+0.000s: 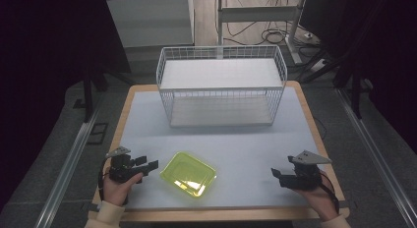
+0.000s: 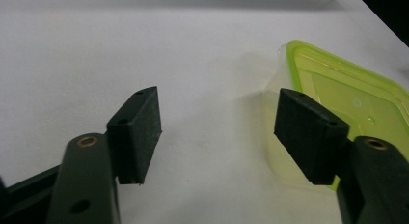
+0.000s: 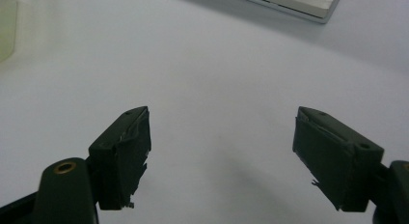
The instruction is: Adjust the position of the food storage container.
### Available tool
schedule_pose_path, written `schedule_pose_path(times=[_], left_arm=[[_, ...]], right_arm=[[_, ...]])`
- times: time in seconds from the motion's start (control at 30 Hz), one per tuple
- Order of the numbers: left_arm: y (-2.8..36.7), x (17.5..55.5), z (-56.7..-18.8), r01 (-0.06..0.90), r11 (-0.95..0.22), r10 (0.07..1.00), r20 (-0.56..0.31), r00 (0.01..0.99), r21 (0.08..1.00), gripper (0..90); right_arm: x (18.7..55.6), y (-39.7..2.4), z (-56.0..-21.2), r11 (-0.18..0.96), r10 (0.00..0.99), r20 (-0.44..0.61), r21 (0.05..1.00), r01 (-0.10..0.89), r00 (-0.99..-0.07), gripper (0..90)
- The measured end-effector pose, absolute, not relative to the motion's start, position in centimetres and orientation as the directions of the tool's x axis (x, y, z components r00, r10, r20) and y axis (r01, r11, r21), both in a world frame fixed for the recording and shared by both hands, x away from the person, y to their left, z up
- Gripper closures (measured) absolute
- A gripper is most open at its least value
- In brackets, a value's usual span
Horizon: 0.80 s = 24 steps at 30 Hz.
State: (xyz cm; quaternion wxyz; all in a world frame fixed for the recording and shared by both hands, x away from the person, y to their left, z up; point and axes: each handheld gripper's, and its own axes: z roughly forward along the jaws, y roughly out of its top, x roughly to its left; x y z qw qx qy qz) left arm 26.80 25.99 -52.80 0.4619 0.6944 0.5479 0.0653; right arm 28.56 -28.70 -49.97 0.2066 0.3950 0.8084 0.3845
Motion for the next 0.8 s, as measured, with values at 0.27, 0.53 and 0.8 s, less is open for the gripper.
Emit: schedule_pose_path(times=[0.27, 0.53, 0.8], left_arm=[[26.0, 26.6, -52.4, 0.705, -0.001, 0.831, -0.392, 0.395, 0.709, 69.7], [25.9, 26.5, -51.8, 0.715, -0.043, 0.809, -0.397, 0.435, 0.697, 89.7], [25.6, 26.0, -51.9, 0.714, -0.107, 0.793, -0.373, 0.481, 0.692, 89.9]], right_arm=[[28.5, -28.7, -49.9, 0.402, 0.8, -0.044, 0.78, 0.479, -0.599, 22.2], [28.5, -28.8, -49.9, 0.404, 0.809, -0.053, 0.773, 0.489, -0.585, 21.5], [28.7, -29.1, -49.9, 0.395, 0.822, -0.051, 0.768, 0.504, -0.567, 21.0]])
